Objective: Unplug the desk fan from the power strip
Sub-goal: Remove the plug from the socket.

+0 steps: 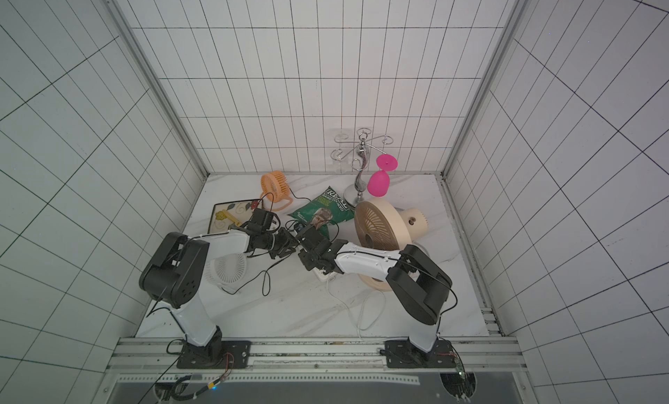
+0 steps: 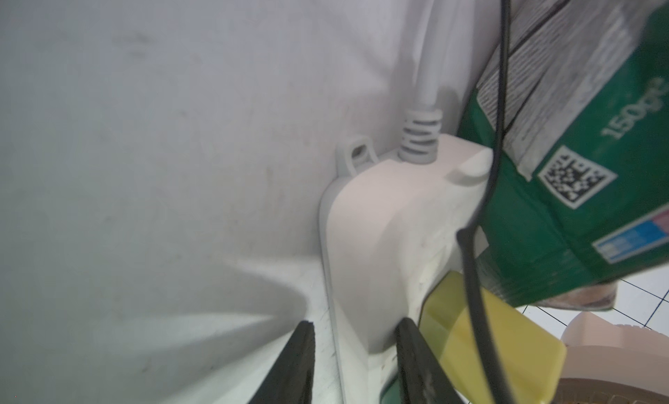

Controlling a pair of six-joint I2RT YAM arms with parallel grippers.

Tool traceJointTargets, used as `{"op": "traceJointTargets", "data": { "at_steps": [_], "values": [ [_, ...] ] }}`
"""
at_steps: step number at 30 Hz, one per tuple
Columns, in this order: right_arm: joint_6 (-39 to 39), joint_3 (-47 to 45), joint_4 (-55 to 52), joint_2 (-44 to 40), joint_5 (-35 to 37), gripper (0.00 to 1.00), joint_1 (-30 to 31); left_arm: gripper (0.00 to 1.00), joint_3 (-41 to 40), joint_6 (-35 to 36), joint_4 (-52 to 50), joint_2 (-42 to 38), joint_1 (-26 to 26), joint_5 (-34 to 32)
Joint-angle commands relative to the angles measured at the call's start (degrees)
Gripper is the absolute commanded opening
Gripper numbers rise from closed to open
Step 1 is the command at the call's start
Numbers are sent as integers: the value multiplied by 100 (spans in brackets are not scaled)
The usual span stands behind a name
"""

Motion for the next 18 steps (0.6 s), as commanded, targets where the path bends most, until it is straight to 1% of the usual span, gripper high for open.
{"op": "traceJointTargets", "data": {
  "at_steps": [1,7,12,18],
  "values": [
    [93,81,895,-807,69,16,143,39,-357,-139,-1223,704,110,-1597],
    [241,72,966,-931,187,16,113,39,-380,-170,-1251,707,110,-1711],
    [337,16,1026,-923,121,16,39,39,-400,-174,-1251,747,110,-1757],
    [226,-32,1216,-1059,100,16,45,40,-391,-148,-1293,809,101,-1838]
  ]
}}
